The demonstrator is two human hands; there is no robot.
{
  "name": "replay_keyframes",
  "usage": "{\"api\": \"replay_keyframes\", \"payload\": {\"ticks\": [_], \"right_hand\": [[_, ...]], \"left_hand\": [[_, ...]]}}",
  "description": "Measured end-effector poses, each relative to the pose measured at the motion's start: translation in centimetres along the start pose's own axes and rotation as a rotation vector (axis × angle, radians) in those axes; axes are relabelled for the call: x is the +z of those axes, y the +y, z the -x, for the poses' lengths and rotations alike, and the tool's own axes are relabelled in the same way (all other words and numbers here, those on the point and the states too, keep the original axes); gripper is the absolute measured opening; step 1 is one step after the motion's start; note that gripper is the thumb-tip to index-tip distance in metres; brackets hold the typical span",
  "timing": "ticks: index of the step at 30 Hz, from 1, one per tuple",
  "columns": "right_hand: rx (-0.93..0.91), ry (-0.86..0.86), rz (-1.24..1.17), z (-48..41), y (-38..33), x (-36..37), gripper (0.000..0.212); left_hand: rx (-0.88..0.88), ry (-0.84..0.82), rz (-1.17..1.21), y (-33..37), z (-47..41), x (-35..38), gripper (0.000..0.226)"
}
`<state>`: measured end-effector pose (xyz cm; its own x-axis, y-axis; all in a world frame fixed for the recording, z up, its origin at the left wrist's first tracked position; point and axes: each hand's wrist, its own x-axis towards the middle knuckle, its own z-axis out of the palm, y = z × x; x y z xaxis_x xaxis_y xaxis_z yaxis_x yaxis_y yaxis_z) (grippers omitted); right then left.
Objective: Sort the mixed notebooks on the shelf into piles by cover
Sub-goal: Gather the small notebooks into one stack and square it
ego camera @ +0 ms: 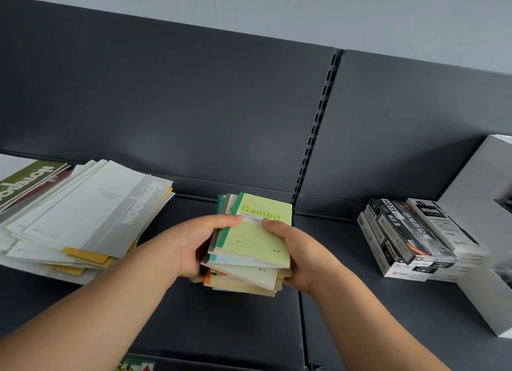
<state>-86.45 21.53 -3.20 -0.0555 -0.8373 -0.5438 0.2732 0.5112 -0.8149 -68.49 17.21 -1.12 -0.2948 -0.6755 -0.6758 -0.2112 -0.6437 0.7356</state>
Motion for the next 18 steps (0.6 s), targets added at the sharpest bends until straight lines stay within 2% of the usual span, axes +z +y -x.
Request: {"api": "replay_keyframes", "payload": {"ticks": [4,8,16,18], "right_hand": [[-0.017,-0.014,-0.014,0.0,0.5,-0.9,0.034],[-0.122,-0.026,-0.023,0.0,1.3,-1.5,0.040],[-0.348,-0.183,0.026,0.2,1.5,-2.6,0.071],[-0.416,-0.249,0.081,0.3,0.8,-3.0,0.078]], "left_hand": [[0.044,-0.078,0.078,-0.5,-0.5,0.4,0.033],[0.106,-0.131,0.127,-0.6,-0.8,0.6,0.052],[0.263,-0.172,0.102,-0.8,-0.1,1.5,0.032],[0.354,-0.186,0.051,-0.7,-0.2,1.5,0.047]]}}
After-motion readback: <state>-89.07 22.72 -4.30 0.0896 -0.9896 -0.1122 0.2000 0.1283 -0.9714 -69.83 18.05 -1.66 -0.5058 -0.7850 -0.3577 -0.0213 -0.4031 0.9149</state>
